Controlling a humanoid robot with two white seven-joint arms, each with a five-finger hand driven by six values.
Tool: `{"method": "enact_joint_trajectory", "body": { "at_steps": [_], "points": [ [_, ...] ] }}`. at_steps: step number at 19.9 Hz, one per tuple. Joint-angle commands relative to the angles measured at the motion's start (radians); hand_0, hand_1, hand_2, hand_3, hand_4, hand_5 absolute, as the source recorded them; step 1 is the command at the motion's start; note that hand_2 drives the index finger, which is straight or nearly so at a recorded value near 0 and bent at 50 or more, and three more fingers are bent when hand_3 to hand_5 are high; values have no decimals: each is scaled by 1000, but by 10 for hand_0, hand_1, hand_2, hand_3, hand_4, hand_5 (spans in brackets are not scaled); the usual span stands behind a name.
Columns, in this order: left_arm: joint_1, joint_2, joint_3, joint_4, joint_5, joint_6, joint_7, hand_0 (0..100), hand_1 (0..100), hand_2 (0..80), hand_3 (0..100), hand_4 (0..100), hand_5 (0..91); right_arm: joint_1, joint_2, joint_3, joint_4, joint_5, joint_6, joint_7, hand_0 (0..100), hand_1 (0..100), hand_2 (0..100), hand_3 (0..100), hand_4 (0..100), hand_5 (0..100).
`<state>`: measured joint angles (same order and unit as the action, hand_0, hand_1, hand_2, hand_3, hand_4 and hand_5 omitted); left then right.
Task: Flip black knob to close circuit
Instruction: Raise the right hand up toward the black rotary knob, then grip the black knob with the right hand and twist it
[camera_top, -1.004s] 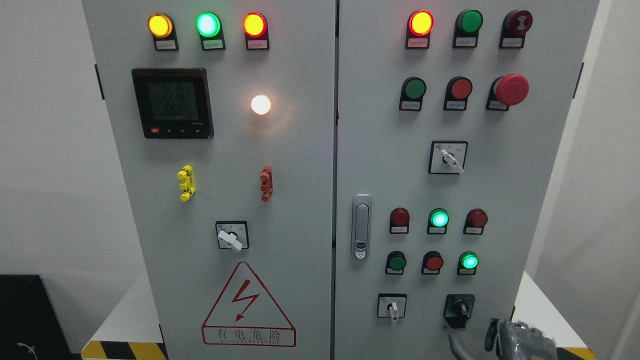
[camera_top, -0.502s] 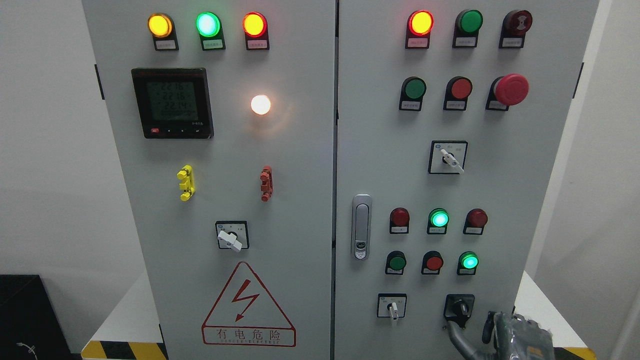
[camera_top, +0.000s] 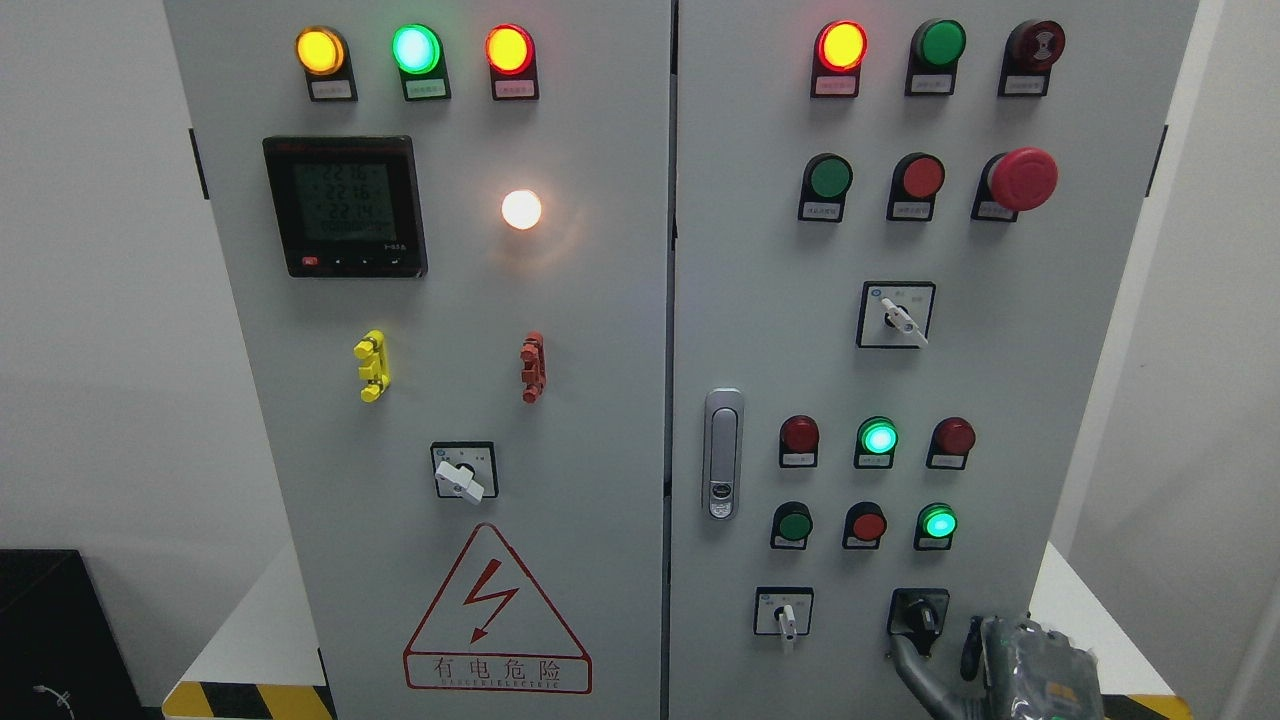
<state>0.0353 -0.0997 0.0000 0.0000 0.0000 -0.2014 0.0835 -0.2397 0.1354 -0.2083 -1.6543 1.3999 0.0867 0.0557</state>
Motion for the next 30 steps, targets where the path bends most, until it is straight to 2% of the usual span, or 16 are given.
{"method": "enact_joint_trajectory", "body": {
  "at_steps": [1, 14, 24, 30],
  "points": [
    [0, 0, -20, 21, -21, 0, 1, 0, 0, 0, 0, 0, 0, -16, 1, -19, 31, 8, -1, 1, 0, 44, 765, 935, 764, 742],
    [0, 0, -20, 21, -20, 0, 1, 0, 0, 0, 0, 0, 0, -23, 6, -22, 45, 11, -1, 1, 0, 74, 765, 933, 762, 741],
    [0, 0, -20, 21, -21, 0, 1, 0, 0, 0, 0, 0, 0, -36, 4, -62, 45, 11, -7, 16, 0, 89, 765, 933, 759, 740],
    [0, 0, -20, 21, -21, 0, 1, 0, 0, 0, 0, 0, 0, -41, 0, -63, 44, 8, -7, 18, 0, 97, 765, 933, 758, 739]
  ]
}}
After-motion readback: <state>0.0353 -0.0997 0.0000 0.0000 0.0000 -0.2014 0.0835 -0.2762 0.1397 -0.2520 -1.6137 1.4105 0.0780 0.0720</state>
